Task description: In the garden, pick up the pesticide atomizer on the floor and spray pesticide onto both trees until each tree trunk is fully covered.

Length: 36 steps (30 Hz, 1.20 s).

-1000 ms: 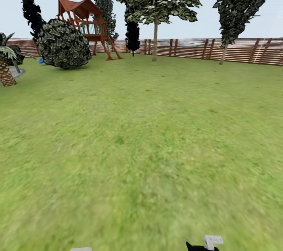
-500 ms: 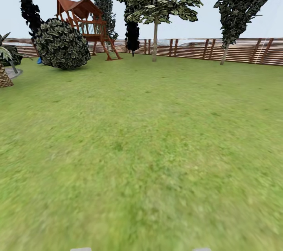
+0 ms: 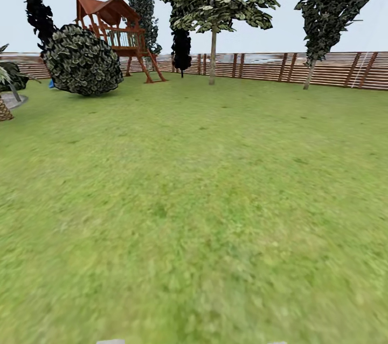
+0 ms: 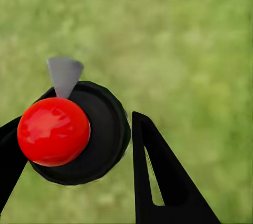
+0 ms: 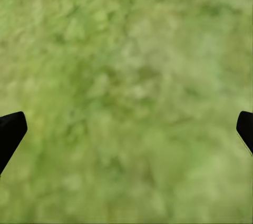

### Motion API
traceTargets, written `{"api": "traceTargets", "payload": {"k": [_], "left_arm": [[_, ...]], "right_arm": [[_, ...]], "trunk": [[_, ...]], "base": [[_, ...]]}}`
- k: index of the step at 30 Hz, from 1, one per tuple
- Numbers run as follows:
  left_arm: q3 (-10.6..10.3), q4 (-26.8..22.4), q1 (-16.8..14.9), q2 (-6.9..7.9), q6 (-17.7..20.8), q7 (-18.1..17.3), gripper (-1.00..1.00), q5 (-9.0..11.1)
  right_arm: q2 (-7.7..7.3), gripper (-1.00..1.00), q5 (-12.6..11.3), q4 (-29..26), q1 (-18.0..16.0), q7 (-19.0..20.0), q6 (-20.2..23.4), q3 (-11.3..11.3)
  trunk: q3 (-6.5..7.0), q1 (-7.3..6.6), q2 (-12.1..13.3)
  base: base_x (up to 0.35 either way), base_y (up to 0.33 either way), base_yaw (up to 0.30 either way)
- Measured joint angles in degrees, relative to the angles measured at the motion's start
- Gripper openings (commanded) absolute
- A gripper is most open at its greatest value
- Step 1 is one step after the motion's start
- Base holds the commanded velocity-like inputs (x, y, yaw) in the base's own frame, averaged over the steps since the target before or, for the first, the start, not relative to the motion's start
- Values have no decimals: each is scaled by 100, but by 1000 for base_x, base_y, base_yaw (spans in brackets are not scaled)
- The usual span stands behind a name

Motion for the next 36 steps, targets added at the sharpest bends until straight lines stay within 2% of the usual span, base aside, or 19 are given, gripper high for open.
{"api": "traceTargets", "payload": {"k": [13,22,36], "left_arm": [[-7,-26,0,-27,-7,-60,-100,-3],[-2,-36,-2,-119,-48,-64,-100,-7],[19,-12,-2,-117,-74,-69,-100,10]], "right_arm": [[2,100,0,0,0,0,0,0],[1,100,0,0,0,0,0,0],[0,100,0,0,0,0,0,0]], "trunk": [[0,0,0],[0,0,0],[0,0,0]], "base": [[339,0,0],[340,0,0],[339,0,0]]}}
